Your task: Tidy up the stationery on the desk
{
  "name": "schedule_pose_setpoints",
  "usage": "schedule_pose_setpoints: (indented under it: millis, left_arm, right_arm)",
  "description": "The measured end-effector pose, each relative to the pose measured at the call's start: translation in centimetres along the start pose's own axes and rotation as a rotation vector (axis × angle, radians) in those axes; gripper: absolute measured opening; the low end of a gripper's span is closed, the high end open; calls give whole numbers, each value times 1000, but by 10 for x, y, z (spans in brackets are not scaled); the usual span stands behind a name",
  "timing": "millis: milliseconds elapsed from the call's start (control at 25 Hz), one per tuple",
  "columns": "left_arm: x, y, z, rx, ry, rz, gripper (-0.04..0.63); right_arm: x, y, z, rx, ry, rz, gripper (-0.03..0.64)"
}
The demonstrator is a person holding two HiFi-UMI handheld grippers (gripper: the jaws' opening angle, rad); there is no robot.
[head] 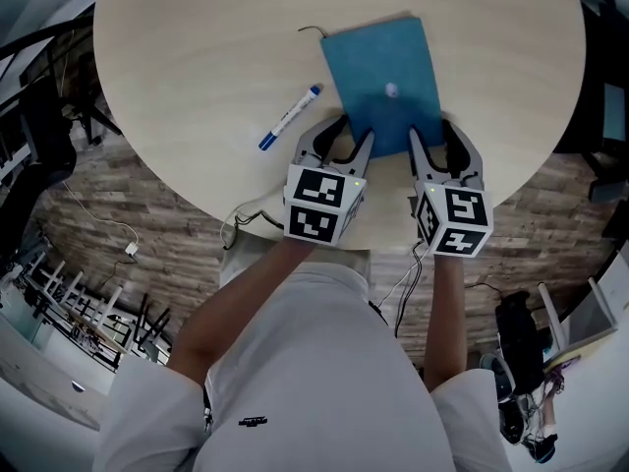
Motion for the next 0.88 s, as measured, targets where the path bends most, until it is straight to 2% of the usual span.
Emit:
schedule_pose_setpoints:
  millis: [360, 880]
  left_arm:
    - [-6, 5, 6, -15, -22, 4, 169]
    - [-18, 29, 29, -72, -99, 39, 170]
  right_arm:
    - [-18, 12, 16, 22, -69, 29, 221]
    - [-62, 33, 56, 12, -189, 91, 219]
Point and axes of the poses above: the fingertips, and each gripper's own axes: y backward along the fingers, x to its right, z out of its underside, the point moved 7 cm from there along y, backward along the fingers, and after that the axes turned 3 degrees about z, right-handed, at the moved point
